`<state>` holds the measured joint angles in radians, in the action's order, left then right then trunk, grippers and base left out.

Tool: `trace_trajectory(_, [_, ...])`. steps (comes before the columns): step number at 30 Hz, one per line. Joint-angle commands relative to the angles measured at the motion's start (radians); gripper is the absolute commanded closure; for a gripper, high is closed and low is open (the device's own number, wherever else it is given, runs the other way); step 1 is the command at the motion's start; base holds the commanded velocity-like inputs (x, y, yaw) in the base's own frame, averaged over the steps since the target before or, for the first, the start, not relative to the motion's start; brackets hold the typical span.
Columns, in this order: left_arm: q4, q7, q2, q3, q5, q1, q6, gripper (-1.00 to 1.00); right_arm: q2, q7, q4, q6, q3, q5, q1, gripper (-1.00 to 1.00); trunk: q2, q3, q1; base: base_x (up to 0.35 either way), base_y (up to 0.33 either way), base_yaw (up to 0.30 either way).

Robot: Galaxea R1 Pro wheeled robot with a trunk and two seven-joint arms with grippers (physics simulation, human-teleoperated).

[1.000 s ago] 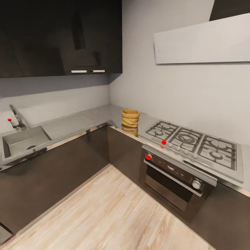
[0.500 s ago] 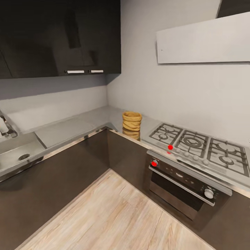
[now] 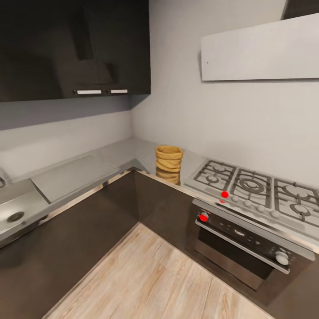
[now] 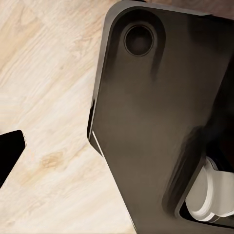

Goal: In the kitchen, take the popcorn bag from the countertop, put it into the microwave, and heat it until the popcorn is cooked so the cooked popcorn ends up inside the bag.

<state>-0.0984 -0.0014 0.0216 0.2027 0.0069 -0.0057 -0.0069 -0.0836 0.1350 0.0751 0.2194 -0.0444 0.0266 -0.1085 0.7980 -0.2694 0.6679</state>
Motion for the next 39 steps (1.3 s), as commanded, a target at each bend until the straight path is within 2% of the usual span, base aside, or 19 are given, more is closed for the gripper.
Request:
trace_trajectory(1, [0.000, 0.000, 0.000, 0.003, 0.001, 0.000, -0.001, -1.00, 0.000, 0.003, 0.005, 0.008, -0.005, 0.003, -0.002, -1.00, 0.001, -0.001, 0.001, 0.239, 0.221, -0.211])
trace_trajectory(25, [0.000, 0.000, 0.000, 0.003, 0.001, 0.000, -0.001, -1.00, 0.000, 0.003, 0.005, 0.008, -0.005, 0.003, -0.002, -1.00, 0.001, -0.001, 0.001, 0.199, 0.240, -0.251])
trace_trajectory(39, [0.000, 0.000, 0.000, 0.003, 0.001, 0.000, -0.001, -1.00, -0.003, 0.002, 0.001, 0.011, -0.009, 0.001, -0.002, -1.00, 0.001, -0.001, 0.001, 0.170, 0.257, -0.025])
